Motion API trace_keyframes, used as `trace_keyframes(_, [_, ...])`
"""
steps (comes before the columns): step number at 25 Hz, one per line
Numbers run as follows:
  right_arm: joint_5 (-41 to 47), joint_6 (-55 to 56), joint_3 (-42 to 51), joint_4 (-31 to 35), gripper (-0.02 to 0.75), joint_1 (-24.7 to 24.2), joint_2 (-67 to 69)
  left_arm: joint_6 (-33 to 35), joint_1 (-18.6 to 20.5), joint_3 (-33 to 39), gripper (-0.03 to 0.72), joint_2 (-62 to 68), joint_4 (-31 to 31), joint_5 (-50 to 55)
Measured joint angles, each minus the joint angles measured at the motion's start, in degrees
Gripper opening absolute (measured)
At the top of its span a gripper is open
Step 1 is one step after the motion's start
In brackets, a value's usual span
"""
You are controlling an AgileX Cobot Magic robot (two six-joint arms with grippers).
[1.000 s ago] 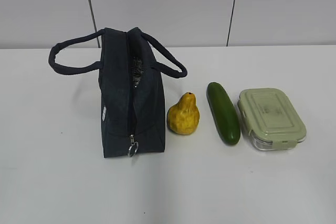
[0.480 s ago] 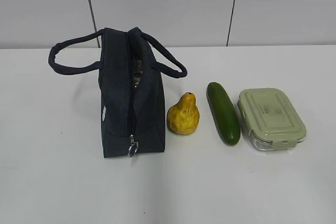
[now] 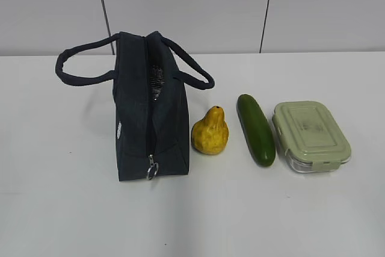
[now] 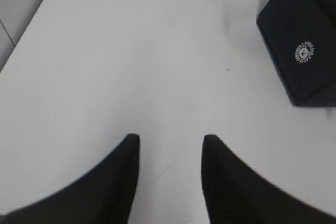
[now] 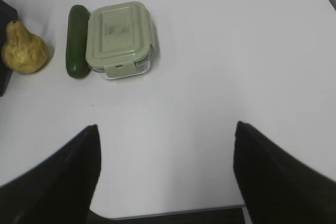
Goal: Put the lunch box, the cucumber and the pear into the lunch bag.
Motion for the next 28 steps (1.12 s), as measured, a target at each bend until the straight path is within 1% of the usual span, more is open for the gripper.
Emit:
trace_keyframes(4, [0.00,0.00,0.00,0.00,0.582,0.00,0.00,0.00,-0.07,-5.55,0.323,10.00,-3.33,-0.12])
trace_keyframes(9, [0.00,0.00,0.00,0.00,0.582,0.00,0.00,0.00,-0.37,-14.62,0.328,25.11,-11.91,0.96])
trace_keyframes(12, [0.00,0.00,0.00,0.00,0.582,0.00,0.00,0.11,-2.52,-19.64,0.330,33.71,-15.12,1.14])
trace_keyframes(20, [0.00,0.00,0.00,0.00,0.582,0.00,0.00,0.23,-8.71,-31.72,0.395,54.10,-17.33,0.04])
trace_keyframes(24, [0.00,0.00,0.00,0.00,0.582,0.00,0.00,0.23,-10.56,-36.91,0.402,63.73,-20.55,-2.14])
trace_keyframes(28, [0.00,0.00,0.00,0.00,0.582,0.00,0.00,0.23,-10.82,-41.63,0.403,72.72,-25.14,-4.66])
